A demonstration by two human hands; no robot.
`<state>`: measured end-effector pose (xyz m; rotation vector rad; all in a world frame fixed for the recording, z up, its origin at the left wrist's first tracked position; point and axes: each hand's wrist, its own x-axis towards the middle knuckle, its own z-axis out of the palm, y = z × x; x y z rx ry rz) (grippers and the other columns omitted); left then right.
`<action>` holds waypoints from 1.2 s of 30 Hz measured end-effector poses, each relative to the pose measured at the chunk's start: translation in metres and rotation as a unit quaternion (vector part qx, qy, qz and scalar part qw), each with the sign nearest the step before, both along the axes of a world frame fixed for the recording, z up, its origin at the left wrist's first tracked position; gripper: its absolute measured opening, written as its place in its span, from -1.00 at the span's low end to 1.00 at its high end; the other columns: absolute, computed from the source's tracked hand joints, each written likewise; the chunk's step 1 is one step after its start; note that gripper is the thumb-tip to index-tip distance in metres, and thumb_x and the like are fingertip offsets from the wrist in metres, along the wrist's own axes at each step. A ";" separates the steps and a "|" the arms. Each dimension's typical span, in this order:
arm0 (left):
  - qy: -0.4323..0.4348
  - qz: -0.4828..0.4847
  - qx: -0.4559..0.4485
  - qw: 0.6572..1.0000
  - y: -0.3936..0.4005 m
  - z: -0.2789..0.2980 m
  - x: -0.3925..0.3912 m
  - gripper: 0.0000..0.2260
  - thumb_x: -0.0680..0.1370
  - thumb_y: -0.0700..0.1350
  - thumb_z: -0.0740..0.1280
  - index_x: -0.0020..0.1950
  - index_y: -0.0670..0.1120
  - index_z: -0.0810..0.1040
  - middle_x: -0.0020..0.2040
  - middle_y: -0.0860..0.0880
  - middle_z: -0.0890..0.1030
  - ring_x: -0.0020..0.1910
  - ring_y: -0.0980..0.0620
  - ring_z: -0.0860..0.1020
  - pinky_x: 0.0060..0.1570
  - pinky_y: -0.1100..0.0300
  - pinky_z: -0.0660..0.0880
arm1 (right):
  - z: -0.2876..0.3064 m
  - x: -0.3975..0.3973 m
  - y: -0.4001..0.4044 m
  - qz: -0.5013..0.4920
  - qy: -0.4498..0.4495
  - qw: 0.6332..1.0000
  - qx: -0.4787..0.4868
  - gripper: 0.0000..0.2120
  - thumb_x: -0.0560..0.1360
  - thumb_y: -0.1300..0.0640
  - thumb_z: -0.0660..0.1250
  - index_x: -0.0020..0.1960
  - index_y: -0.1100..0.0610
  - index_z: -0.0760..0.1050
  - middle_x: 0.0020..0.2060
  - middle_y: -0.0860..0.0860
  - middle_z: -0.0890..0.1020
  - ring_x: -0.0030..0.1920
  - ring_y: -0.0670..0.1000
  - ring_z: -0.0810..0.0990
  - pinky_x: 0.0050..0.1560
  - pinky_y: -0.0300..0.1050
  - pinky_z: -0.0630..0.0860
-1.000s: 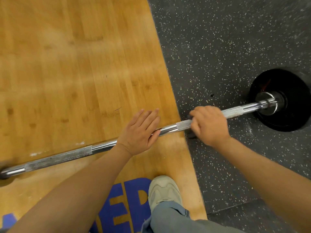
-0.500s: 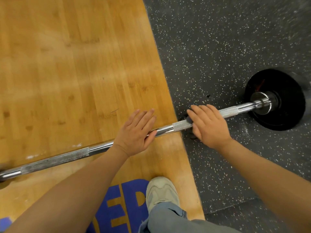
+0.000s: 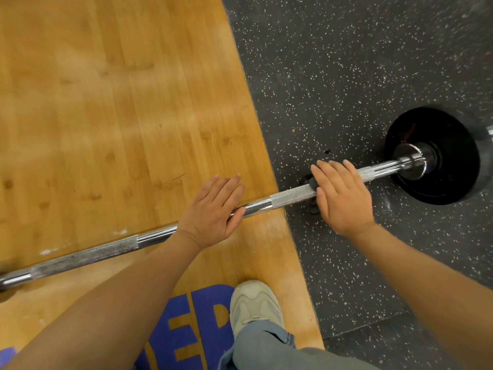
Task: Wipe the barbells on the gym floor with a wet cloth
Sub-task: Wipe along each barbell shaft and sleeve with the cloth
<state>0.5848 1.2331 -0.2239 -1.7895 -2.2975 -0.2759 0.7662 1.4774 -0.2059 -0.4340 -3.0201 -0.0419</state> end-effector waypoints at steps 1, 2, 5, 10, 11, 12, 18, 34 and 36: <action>0.002 -0.003 0.000 1.000 0.000 -0.001 0.000 -0.57 0.68 0.04 0.09 0.30 -0.23 0.55 0.34 -0.20 0.53 0.24 -0.16 0.55 0.41 -0.07 0.31 | -0.002 -0.005 -0.013 -0.059 0.024 0.998 -0.010 -0.49 0.71 0.04 -0.12 0.40 0.28 0.44 0.32 0.18 0.54 0.30 0.27 0.50 0.45 0.24 0.21; 0.004 -0.005 0.000 1.000 0.000 -0.001 0.001 -0.58 0.68 0.03 0.09 0.29 -0.23 0.55 0.33 -0.20 0.53 0.24 -0.16 0.55 0.41 -0.07 0.32 | -0.005 -0.011 -0.029 -0.110 0.051 0.992 -0.018 -0.49 0.70 0.04 -0.10 0.39 0.28 0.46 0.34 0.17 0.53 0.33 0.25 0.47 0.47 0.25 0.19; 0.005 -0.007 0.001 1.000 0.000 -0.001 0.001 -0.58 0.68 0.03 0.09 0.28 -0.23 0.56 0.32 -0.20 0.55 0.22 -0.16 0.56 0.41 -0.05 0.31 | -0.009 -0.029 -0.070 -0.114 0.077 0.990 -0.045 -0.48 0.71 0.02 -0.10 0.42 0.26 0.45 0.40 0.13 0.49 0.39 0.23 0.40 0.50 0.24 0.15; -0.006 -0.006 0.004 1.000 0.000 0.001 -0.001 -0.59 0.68 0.03 0.11 0.26 -0.24 0.56 0.31 -0.20 0.55 0.22 -0.16 0.56 0.45 -0.02 0.26 | -0.010 -0.021 -0.053 0.111 0.014 0.994 0.003 -0.52 0.73 0.01 -0.12 0.56 0.19 0.19 0.51 0.12 0.35 0.48 0.20 0.34 0.51 0.15 0.19; -0.007 -0.005 0.003 1.000 0.001 0.002 -0.001 -0.59 0.67 0.03 0.10 0.26 -0.24 0.56 0.31 -0.20 0.55 0.21 -0.16 0.56 0.45 -0.02 0.26 | -0.009 -0.015 -0.039 0.131 0.010 0.991 0.012 -0.52 0.73 0.00 -0.13 0.57 0.18 0.15 0.52 0.13 0.31 0.49 0.19 0.31 0.51 0.14 0.18; -0.007 -0.004 0.000 1.000 0.001 0.002 -0.002 -0.58 0.67 0.03 0.10 0.26 -0.24 0.56 0.30 -0.20 0.55 0.21 -0.16 0.56 0.44 -0.03 0.27 | -0.007 -0.009 -0.024 0.130 0.011 0.991 0.013 -0.53 0.73 0.01 -0.12 0.57 0.18 0.14 0.53 0.13 0.29 0.50 0.19 0.30 0.52 0.14 0.17; 0.013 -0.011 -0.007 1.000 0.000 0.000 0.001 -0.59 0.68 0.02 0.09 0.26 -0.22 0.56 0.29 -0.20 0.56 0.20 -0.15 0.56 0.40 -0.06 0.33 | -0.009 -0.001 -0.033 -0.007 0.048 0.999 0.005 -0.52 0.73 0.02 -0.10 0.57 0.22 0.17 0.55 0.10 0.25 0.53 0.22 0.21 0.53 0.25 0.09; 0.007 -0.013 0.002 1.000 0.001 -0.002 0.000 -0.60 0.68 0.02 0.10 0.23 -0.23 0.58 0.25 -0.20 0.58 0.16 -0.16 0.58 0.40 -0.06 0.33 | -0.007 -0.004 -0.030 0.056 0.023 0.998 0.019 -0.53 0.74 0.01 -0.10 0.59 0.16 0.11 0.56 0.07 0.24 0.54 0.22 0.21 0.51 0.23 0.16; 0.006 -0.013 -0.003 1.000 0.001 -0.001 0.000 -0.59 0.68 0.02 0.09 0.24 -0.22 0.58 0.25 -0.20 0.58 0.16 -0.16 0.58 0.40 -0.06 0.33 | -0.009 -0.017 -0.051 0.057 0.026 0.998 0.014 -0.53 0.74 0.00 -0.09 0.59 0.15 0.13 0.56 0.06 0.24 0.54 0.21 0.24 0.50 0.23 0.20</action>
